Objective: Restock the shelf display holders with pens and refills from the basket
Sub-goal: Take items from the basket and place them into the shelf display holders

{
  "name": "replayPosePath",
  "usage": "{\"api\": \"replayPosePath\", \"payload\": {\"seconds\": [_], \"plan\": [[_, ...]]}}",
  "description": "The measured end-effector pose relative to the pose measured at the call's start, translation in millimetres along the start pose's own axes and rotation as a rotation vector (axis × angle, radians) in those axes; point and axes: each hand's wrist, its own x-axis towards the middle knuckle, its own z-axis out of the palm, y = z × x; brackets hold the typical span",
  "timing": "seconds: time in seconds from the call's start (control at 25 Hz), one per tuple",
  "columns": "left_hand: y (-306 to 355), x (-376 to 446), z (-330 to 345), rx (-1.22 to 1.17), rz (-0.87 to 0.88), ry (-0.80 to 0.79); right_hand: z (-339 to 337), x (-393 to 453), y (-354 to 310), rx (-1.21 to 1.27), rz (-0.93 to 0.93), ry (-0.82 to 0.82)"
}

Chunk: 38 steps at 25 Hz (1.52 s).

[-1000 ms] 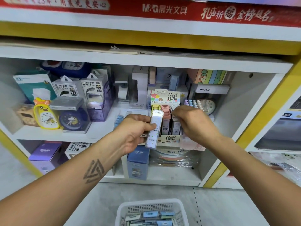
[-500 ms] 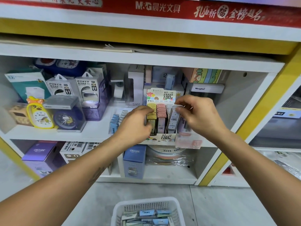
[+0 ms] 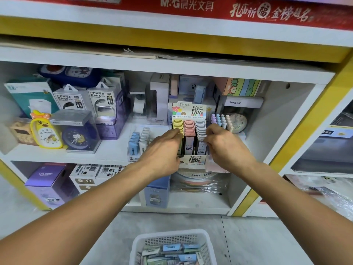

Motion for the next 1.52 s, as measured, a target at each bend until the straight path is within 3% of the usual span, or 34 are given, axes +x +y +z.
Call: {"api": "replayPosePath", "payload": {"seconds": [0.16,0.24,0.32,0.52,0.6,0.72,0.92,1.08,1.28,1.44,1.52], "plan": [[6,-9,-6,-0.037,-0.013,0.070,-13,-6,-11,0.149,0.001,0.149],[9,-19,-1,-0.040,-0.009,0.055,-9,-15,-24,0.192,-0.018,0.108],[10,-40,15,-0.057,-0.048,-0.064,8,-37,-43,0.215,-0.032,-0.075],[-5,-102,83,0.028,-0.025,-0.656,81,-113,-81,0.199,-0.029,-0.783],[-17,-118,115,0.076,-0.020,-0.767,120,-143,-92,0.248,0.000,-0.957],[-28,-145,171,0.094,-0.125,-0.875,185,-185,-104,0.287,0.125,-1.073],[-41,-189,264,0.065,-0.242,-0.921,261,-242,-109,0.409,0.522,-1.020],[-57,-195,307,0.097,-0.312,-0.827,295,-261,-116,0.428,0.695,-0.783],[-78,-186,338,0.156,-0.293,-0.757,329,-246,-117,0.275,0.446,-0.670],[-82,-185,357,0.211,-0.289,-0.687,352,-230,-109,0.239,0.477,-0.671],[-79,-184,365,0.225,-0.275,-0.683,359,-231,-109,0.190,0.372,-0.713]]}}
